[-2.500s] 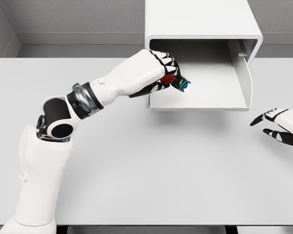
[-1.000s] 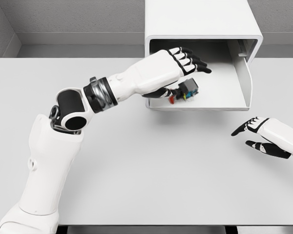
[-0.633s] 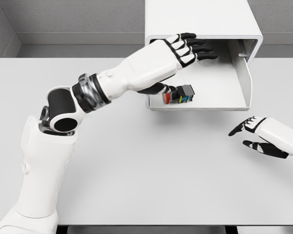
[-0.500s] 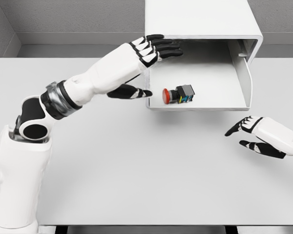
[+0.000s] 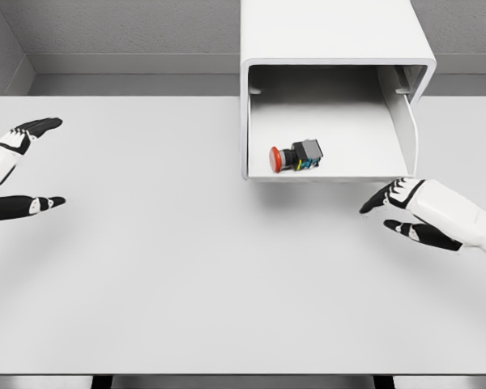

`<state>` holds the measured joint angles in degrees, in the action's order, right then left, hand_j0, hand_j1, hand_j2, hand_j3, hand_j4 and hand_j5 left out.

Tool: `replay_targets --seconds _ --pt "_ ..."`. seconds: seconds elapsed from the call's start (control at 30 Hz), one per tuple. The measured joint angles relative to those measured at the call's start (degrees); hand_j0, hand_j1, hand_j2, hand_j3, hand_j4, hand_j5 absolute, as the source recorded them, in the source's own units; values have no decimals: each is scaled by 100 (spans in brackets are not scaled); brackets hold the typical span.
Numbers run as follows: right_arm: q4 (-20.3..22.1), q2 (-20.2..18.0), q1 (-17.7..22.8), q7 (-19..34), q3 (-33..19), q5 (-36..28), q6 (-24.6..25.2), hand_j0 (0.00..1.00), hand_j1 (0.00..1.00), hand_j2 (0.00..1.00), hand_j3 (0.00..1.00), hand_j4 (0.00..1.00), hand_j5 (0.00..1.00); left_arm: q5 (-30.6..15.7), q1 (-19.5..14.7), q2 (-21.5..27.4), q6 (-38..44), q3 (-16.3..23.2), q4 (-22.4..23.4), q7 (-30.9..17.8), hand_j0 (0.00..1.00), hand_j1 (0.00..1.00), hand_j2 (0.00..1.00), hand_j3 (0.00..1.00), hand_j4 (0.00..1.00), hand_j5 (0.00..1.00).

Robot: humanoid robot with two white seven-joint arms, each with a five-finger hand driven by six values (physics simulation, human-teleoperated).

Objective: Slide open multi-storey tabletop storage cabinets and put open load switch and slide close multi-storey tabletop storage cabinets

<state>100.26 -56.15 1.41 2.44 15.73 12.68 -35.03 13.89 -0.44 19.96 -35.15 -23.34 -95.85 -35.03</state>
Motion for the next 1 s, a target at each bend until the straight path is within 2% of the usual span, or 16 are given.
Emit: replay_targets --seconds 0.13,0.23,0.33,0.4,0.47,0.6,0.73,1.0 --pt "-24 235 -185 2 29 141 0 63 63 63 63 63 63 171 0 -22 1 15 181 0 100 100 100 100 100 100" --pt "-40 397 -448 3 138 225 0 63 63 63 63 63 63 332 70 -26 -1 253 320 0 100 100 100 100 100 100" --pt "-99 562 -852 3 344 275 1 63 63 63 63 63 63 398 97 -29 -2 375 442 0 100 100 100 100 100 100" --pt "-242 682 -1239 3 536 295 1 63 63 63 63 63 63 417 105 -30 -2 414 503 0 100 100 100 100 100 100" --pt "-431 804 -1441 3 722 311 1 63 63 63 63 63 63 426 105 -30 -1 433 550 0 100 100 100 100 100 100" --pt "-668 928 -1477 0 902 324 1 63 63 63 63 63 63 436 105 -30 -1 442 616 0 100 100 100 100 100 100" --pt "-705 897 -1450 -3 899 306 0 63 63 63 63 63 63 440 105 -30 -1 443 642 0 100 100 100 100 100 100" --pt "-551 805 -1398 -4 507 267 0 63 63 63 63 63 63 434 105 -30 0 438 648 0 100 100 100 100 100 100"
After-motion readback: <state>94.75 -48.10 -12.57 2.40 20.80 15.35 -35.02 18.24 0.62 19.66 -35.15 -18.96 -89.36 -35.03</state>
